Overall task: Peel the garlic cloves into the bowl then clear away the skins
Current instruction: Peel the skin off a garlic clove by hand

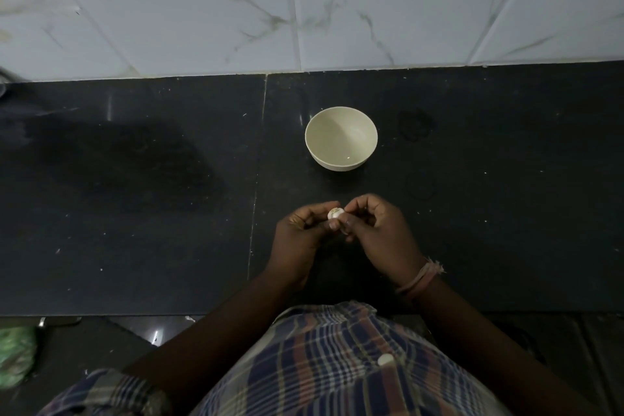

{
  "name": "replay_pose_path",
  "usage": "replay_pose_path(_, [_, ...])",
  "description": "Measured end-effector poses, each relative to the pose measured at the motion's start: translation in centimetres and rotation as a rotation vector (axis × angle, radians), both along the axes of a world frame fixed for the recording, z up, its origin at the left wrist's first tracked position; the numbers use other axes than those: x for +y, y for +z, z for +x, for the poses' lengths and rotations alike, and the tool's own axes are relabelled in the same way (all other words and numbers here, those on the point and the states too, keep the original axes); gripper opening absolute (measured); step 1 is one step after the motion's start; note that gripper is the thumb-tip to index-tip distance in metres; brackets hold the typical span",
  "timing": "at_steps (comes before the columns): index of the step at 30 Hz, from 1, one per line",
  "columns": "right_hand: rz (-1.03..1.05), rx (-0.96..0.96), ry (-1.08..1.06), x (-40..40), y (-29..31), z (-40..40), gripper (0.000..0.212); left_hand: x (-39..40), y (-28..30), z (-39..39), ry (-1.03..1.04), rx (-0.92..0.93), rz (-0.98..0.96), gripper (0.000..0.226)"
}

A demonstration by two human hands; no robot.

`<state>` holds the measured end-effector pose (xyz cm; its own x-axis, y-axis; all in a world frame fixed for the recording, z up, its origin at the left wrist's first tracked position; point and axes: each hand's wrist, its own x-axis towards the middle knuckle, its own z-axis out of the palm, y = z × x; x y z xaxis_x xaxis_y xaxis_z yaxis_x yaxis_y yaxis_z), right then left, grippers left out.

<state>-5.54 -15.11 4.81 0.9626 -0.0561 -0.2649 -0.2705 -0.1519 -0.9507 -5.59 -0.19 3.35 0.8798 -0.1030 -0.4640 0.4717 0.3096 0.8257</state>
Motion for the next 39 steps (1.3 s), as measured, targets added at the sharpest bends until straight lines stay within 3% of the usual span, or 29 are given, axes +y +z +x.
replay_pose_path(9, [-0.092,0.035,0.078,0.0,-0.5,-0.1,0.01,0.1,0.0,0.1,-0.02,-0.048,0.025,0.032])
replay_pose_path(15, [0.0,0.062,0.12,-0.3,0.1,0.3,0.007,0.0,0.5,0.3,-0.078,-0.119,-0.022,0.035])
replay_pose_path(18, [0.007,0.014,0.041,-0.2,0.8,0.0,0.008,0.0,0.6,0.4,-0.056,-0.162,0.039,0.033])
replay_pose_path(24, [-0.154,-0.136,-0.11,0.1,1.3,-0.5,0.004,-0.3,0.2,0.8,-0.081,-0.212,0.079,0.043])
replay_pose_path(34, [-0.336,-0.235,-0.067,0.3,1.4,-0.8,0.023,-0.3,0.2,0.9,-0.026,-0.222,0.136,0.038])
replay_pose_path(39, [-0.44,-0.253,-0.027,0.5,1.5,-0.6,0.02,-0.2,0.1,1.0,-0.023,-0.264,0.198,0.035])
